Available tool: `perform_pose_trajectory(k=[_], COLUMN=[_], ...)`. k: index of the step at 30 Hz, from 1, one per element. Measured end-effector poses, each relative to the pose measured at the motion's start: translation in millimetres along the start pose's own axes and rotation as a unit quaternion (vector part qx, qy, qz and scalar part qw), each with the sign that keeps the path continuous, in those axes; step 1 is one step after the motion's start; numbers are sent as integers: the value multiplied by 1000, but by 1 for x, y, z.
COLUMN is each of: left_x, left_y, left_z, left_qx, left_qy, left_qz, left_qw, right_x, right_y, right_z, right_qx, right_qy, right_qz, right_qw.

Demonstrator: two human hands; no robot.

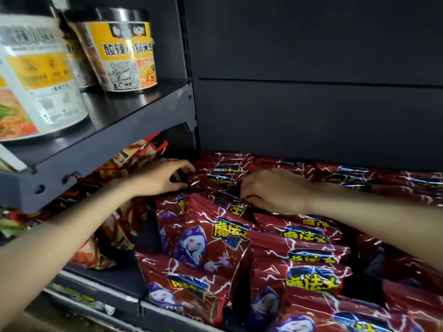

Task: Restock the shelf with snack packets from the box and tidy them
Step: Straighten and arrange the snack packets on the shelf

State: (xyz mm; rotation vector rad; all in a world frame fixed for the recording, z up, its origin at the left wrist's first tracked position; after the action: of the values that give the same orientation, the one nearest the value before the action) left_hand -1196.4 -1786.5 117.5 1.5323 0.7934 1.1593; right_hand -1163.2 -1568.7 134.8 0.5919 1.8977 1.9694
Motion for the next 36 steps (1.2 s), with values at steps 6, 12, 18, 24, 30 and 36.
perform_pose_trajectory(k=[6,12,18,24,30,36], left_x=[8,11,7,12,23,31], left_y=[-3,-9,4,-6,-7,-13], left_z=[-11,-7,20,48,49,41], left_qx=[79,108,100,-34,-7,-8], left_qy=[14,41,56,23,-17,-52], left_qz=[-11,87,79,-47,-13,9], left_qw=[997,989,990,998,1000,999], right_x=[5,8,7,0,-13,-18], right_y=[-1,4,2,0,16,9], right_z=[-1,-14,-40,-59,-76,-86], right_qx=[-14,18,-14,-44,53,42], right_qy=[-35,-90,-85,-74,-71,-50], right_qz=[-24,-51,-51,8,-13,84], right_qw=[999,994,995,996,996,994])
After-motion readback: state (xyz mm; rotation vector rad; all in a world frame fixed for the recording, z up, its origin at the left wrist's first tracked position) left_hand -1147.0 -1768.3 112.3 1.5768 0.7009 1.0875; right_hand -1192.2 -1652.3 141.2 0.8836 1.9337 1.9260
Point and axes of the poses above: each hand's wrist, its own z-axis away from the middle knuckle, its own y-axis out of the back of the hand, x = y × z, the point moved 6 cm from there along -z, towards the middle knuckle, and after that the axes turned 2 degrees about -x, right-handed, at the moved point
